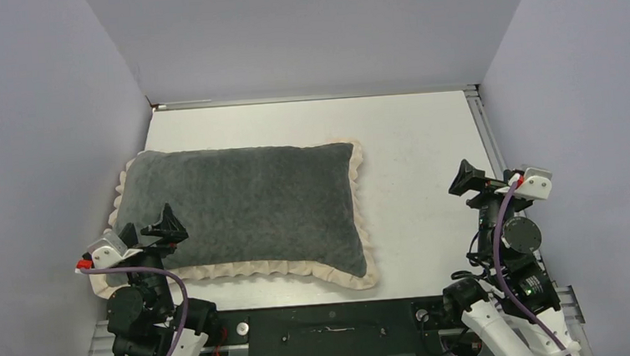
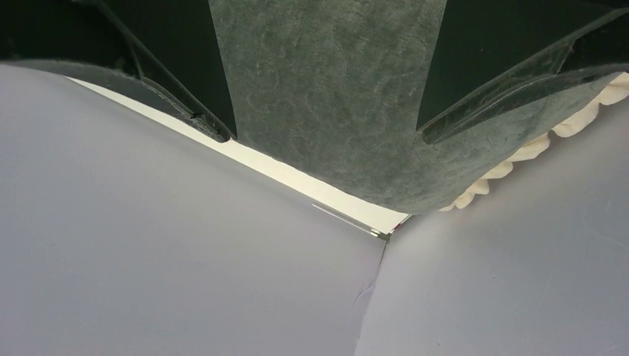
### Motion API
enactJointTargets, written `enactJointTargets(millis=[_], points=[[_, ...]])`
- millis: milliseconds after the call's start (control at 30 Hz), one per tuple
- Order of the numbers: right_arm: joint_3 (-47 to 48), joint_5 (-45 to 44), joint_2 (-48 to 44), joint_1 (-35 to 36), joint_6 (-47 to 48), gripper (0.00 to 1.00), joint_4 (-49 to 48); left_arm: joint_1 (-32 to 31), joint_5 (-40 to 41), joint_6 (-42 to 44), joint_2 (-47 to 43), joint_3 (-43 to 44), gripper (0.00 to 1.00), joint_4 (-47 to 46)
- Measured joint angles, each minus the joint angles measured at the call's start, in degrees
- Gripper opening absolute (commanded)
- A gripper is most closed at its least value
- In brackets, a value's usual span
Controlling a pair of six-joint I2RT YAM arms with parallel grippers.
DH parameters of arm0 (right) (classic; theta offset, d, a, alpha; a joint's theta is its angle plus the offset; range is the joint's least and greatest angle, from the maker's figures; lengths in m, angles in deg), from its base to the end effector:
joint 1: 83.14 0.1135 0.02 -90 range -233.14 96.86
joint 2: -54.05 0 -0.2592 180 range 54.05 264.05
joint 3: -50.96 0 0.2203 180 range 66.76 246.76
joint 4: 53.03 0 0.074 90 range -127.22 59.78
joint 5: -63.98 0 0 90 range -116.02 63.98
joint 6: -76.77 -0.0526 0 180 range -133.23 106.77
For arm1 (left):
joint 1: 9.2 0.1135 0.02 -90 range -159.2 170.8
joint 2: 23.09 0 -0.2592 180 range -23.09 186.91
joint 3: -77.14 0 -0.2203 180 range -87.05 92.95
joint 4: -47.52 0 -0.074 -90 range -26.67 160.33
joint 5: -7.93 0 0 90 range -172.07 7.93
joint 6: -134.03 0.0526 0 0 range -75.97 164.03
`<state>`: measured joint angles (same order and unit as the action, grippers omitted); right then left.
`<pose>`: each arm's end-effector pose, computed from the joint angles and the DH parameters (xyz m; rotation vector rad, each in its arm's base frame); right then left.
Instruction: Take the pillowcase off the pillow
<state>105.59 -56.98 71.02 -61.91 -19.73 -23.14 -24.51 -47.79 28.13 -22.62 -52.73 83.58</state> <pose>0.0699 -0.0019 0.3399 0.2586 1.4314 0.0079 0.0248 0.0239 0.3112 -0.5085 1.2780 -0.0574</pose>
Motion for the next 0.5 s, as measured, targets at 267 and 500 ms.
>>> enactJointTargets(millis=[267,500], points=[[-0.94,1.95,-0.92,-1.40,-0.74,0.90,-0.37,0.46,1.53,-0.48,0.00,0.00,0.96,0.13],[-1.01,3.89,-1.55,-1.68,-1.68,0.90,-0.50,0.81,2.40,-3.56,0.61,0.92,0.96,1.40]])
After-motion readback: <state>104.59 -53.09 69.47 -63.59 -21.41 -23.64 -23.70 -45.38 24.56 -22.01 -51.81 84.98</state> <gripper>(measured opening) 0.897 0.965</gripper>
